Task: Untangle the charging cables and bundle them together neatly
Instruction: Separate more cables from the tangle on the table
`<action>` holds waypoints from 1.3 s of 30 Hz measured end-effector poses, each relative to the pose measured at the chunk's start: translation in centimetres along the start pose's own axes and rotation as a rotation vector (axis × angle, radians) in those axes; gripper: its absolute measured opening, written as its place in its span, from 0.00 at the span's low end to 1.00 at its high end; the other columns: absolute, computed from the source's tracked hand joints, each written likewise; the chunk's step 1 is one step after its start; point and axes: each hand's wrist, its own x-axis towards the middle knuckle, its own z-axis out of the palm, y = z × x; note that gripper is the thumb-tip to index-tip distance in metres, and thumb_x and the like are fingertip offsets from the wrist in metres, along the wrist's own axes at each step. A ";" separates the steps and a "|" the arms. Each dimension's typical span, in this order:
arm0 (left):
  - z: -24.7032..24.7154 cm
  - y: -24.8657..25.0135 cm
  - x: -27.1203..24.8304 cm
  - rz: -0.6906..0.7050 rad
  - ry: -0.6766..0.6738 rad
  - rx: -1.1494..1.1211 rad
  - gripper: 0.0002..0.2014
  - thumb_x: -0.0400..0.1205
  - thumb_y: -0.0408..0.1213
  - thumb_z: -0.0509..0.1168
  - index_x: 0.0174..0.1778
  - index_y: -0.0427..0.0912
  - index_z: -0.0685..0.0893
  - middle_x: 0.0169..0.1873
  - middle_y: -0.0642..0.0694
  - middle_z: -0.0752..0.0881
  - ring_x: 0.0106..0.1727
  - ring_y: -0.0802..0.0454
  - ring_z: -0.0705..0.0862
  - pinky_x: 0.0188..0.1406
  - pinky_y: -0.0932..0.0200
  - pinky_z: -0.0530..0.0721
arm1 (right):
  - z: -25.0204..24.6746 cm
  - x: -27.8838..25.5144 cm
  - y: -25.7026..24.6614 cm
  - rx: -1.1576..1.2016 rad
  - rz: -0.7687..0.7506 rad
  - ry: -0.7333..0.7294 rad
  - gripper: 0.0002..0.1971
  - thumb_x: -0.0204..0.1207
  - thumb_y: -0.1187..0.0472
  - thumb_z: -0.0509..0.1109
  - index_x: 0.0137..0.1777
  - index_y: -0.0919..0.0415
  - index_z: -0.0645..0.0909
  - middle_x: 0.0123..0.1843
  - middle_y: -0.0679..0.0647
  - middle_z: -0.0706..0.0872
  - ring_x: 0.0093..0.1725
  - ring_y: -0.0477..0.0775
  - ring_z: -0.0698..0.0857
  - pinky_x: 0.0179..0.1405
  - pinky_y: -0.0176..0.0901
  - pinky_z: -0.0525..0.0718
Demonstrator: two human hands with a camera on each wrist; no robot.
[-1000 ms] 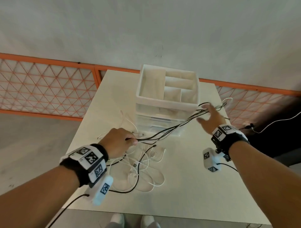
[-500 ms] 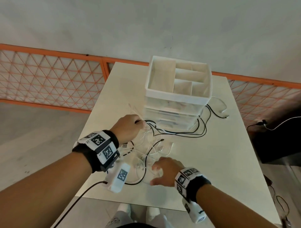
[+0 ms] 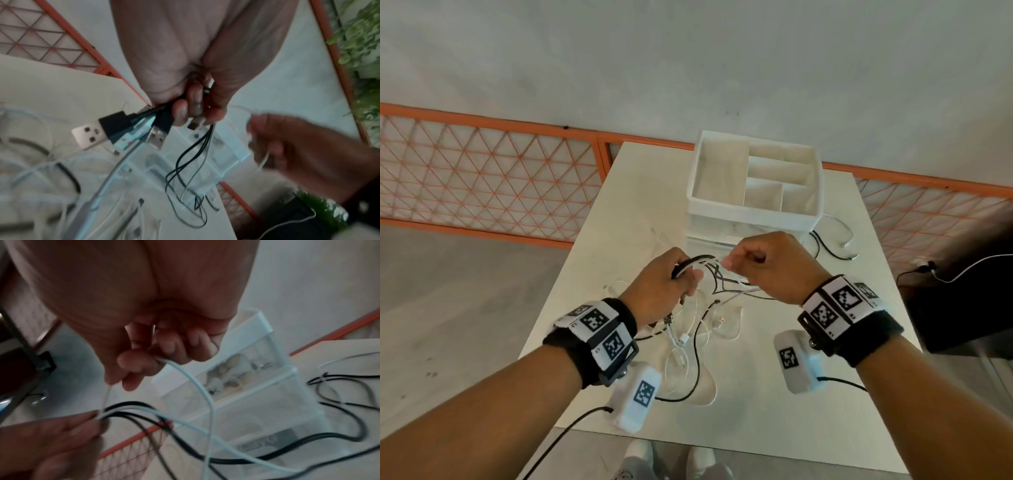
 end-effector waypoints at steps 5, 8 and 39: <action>-3.2 1.0 0.1 -0.037 -0.014 -0.237 0.06 0.86 0.36 0.65 0.47 0.39 0.76 0.28 0.48 0.82 0.26 0.55 0.71 0.27 0.61 0.70 | -0.3 -1.2 6.2 -0.174 0.234 -0.039 0.16 0.78 0.46 0.74 0.37 0.58 0.88 0.33 0.50 0.88 0.33 0.47 0.82 0.38 0.40 0.74; -4.2 1.0 -0.1 -0.056 -0.045 -0.233 0.03 0.87 0.32 0.64 0.50 0.36 0.77 0.31 0.45 0.87 0.23 0.55 0.69 0.25 0.62 0.69 | 0.6 -1.7 8.1 -0.074 0.369 0.020 0.14 0.82 0.46 0.70 0.41 0.54 0.89 0.42 0.52 0.91 0.36 0.53 0.88 0.36 0.41 0.80; 1.2 -1.5 1.7 -0.087 -0.029 0.329 0.05 0.84 0.39 0.62 0.49 0.42 0.80 0.41 0.48 0.89 0.34 0.52 0.81 0.27 0.60 0.73 | -6.2 -0.4 -2.4 1.095 0.042 0.681 0.13 0.90 0.60 0.54 0.47 0.64 0.75 0.29 0.62 0.86 0.27 0.63 0.86 0.25 0.46 0.84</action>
